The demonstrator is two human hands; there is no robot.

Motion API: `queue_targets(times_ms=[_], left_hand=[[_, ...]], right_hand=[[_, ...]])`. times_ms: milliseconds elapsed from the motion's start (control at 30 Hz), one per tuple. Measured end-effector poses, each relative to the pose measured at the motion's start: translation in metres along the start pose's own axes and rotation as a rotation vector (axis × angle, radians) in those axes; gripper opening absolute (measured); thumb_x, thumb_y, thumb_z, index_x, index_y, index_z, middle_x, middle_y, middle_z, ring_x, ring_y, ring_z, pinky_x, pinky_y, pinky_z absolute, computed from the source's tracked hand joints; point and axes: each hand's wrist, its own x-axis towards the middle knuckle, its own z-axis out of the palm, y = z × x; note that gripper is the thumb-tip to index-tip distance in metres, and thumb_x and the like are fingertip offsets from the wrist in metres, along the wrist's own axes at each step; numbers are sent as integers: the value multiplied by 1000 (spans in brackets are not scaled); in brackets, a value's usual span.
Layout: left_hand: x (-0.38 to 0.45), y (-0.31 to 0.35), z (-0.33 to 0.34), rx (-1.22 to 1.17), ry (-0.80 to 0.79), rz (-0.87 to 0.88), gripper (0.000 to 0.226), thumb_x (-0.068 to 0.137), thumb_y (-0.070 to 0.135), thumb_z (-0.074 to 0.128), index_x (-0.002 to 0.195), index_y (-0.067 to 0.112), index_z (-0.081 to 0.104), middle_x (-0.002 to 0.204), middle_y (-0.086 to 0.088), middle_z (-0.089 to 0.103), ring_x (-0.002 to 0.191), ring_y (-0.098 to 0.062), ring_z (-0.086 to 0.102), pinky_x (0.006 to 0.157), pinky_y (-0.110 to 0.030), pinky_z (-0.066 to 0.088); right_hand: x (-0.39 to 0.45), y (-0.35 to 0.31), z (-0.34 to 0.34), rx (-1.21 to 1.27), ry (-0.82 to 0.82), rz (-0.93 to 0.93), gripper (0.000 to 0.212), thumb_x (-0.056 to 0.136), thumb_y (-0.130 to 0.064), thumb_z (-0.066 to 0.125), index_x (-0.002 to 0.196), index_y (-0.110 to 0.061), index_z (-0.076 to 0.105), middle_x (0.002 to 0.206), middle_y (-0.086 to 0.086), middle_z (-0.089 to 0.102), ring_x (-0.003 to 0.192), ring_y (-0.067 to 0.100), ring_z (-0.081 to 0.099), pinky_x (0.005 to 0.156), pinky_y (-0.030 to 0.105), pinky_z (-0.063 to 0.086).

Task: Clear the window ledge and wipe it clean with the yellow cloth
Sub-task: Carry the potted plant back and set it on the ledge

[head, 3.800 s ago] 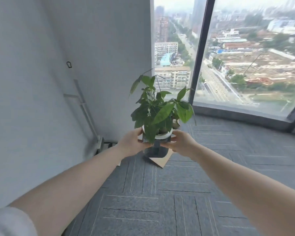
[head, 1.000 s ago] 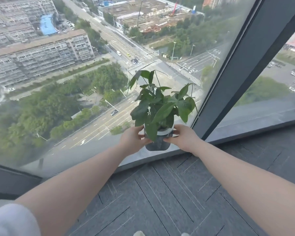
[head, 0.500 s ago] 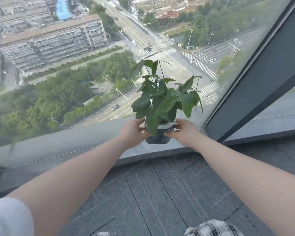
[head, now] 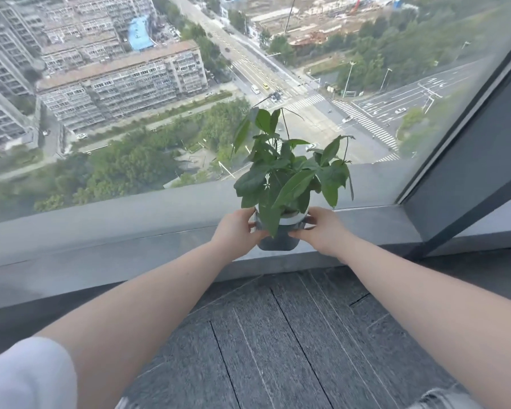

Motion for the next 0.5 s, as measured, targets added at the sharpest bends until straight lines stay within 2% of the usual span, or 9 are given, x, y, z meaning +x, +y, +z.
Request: queue_targets(times_ms=[100, 200, 333, 433, 500], left_hand=[[4, -11, 11, 36, 16, -34, 36, 86, 29, 64, 121, 25, 60, 114, 6, 66, 100, -14, 66, 85, -34, 53], [7, -17, 18, 77, 31, -44, 26, 86, 28, 62, 112, 23, 62, 95, 0, 69, 86, -18, 66, 72, -30, 49], [10, -19, 28, 130, 40, -37, 17, 88, 23, 58, 105, 20, 60, 72, 6, 55, 66, -13, 52, 67, -26, 39], [12, -17, 33, 133, 47, -26, 17, 91, 24, 56, 106, 18, 60, 71, 7, 54, 72, -18, 54, 68, -26, 38], [12, -16, 35, 119, 42, -35, 20, 92, 24, 55, 109, 17, 61, 79, 2, 60, 83, -21, 59, 70, -26, 38]], right_hand=[[8, 10, 9, -9, 4, -12, 45, 75, -29, 77, 117, -18, 63, 119, -2, 67, 113, 18, 61, 100, 42, 48], [12, 18, 15, -4, 2, -9, 44, 78, -26, 75, 119, -16, 61, 121, 1, 65, 111, 23, 61, 100, 43, 48], [14, 27, 20, -26, 2, -18, 37, 81, -26, 73, 114, -19, 59, 121, 1, 64, 110, 25, 61, 98, 41, 48], [16, 31, 19, -49, 19, -33, 29, 81, -25, 72, 105, -24, 57, 122, 1, 63, 113, 26, 60, 98, 43, 47], [17, 33, 18, -56, 24, -37, 31, 82, -23, 72, 110, -24, 59, 124, 2, 63, 112, 27, 60, 98, 43, 47]])
